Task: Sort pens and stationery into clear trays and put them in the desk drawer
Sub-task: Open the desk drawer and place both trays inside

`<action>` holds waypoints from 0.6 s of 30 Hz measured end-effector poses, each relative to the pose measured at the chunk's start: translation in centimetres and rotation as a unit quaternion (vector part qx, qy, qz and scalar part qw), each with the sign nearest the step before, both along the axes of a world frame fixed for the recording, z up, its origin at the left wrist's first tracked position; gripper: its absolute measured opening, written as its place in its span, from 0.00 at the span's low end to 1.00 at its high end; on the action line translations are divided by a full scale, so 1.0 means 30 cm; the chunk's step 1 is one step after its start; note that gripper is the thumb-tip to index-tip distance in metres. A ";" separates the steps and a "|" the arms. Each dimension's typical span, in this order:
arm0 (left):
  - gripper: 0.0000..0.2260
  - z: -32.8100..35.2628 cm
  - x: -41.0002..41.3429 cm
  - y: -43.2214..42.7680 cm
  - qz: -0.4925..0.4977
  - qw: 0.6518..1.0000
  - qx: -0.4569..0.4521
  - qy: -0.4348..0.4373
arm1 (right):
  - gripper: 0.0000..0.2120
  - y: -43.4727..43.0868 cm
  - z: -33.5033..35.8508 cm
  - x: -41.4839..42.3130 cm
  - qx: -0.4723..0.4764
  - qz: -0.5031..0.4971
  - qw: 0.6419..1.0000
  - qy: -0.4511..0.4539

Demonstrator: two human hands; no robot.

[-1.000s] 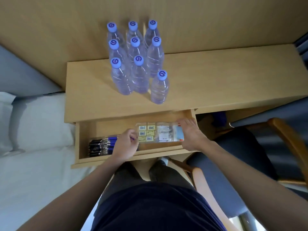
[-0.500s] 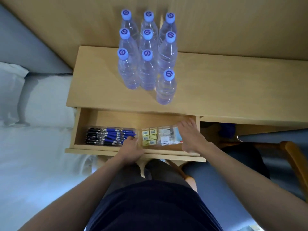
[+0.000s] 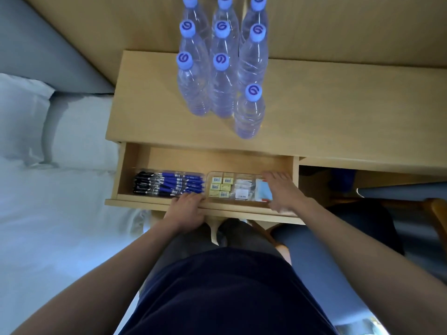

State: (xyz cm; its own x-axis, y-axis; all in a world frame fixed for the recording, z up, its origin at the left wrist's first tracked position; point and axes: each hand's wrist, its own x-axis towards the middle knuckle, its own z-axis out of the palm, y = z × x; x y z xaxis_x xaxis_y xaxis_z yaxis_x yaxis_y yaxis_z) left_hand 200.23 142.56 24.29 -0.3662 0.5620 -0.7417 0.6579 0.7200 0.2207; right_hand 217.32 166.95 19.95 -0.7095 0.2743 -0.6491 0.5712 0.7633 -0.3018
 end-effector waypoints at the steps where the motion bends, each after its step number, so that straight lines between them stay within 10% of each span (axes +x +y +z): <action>1: 0.29 0.001 -0.002 -0.005 -0.004 1.000 0.001 0.001 | 0.46 0.001 0.004 -0.007 -0.011 -0.012 1.000 -0.010; 18: 0.24 -0.109 -0.032 -0.077 -0.099 0.992 0.030 0.071 | 0.44 -0.103 0.030 -0.025 0.043 0.001 0.998 -0.035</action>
